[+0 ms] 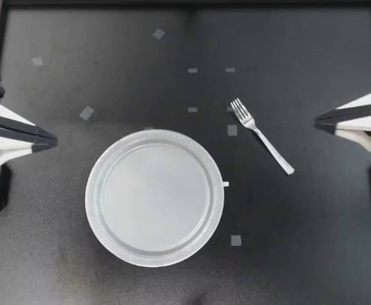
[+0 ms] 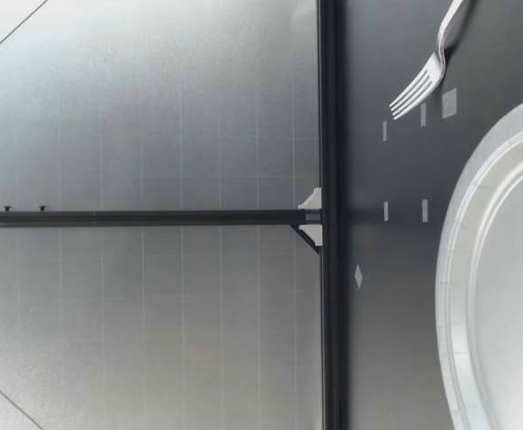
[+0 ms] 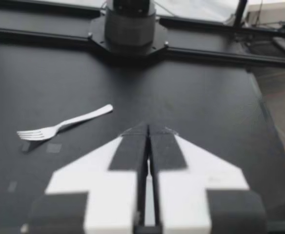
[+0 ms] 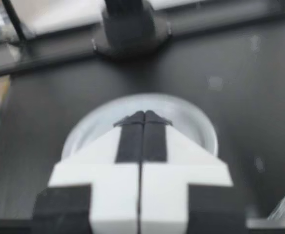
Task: Pick up the fork and place it on the plate.
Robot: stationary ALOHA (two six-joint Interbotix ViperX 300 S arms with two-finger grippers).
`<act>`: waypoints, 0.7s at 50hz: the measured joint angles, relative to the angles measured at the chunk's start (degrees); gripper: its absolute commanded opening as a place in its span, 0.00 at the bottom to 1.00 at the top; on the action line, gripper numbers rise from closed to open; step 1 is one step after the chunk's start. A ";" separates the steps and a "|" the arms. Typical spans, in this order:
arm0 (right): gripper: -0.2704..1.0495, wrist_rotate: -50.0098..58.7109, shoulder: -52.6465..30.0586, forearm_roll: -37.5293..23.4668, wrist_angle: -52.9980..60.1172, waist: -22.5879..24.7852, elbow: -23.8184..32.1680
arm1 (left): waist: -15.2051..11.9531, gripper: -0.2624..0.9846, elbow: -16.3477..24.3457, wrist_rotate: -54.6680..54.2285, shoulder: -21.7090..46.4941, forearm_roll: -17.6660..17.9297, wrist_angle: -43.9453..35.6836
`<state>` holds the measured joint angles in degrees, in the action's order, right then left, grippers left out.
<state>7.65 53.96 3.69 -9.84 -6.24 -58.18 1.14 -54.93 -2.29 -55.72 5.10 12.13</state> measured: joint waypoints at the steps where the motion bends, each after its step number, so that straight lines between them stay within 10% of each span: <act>1: 0.37 0.00 0.00 0.00 0.00 0.00 0.00 | 0.00 0.21 0.00 0.00 0.00 0.00 0.00; 11: 0.67 9.05 -10.20 -0.18 -12.13 -0.62 3.96 | 0.00 0.36 -2.64 -2.46 2.29 0.09 -0.18; 23: 0.64 16.26 -22.76 -0.26 -18.28 -3.52 5.45 | 0.00 0.72 -5.36 -4.83 4.13 0.09 -5.19; 35: 0.64 19.60 -37.00 -0.26 -19.51 -4.57 9.84 | 0.00 0.67 -9.23 -6.24 4.83 0.18 -10.99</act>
<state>27.25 16.96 3.43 -29.36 -10.81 -48.34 1.14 -64.16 -8.53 -50.89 5.27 1.14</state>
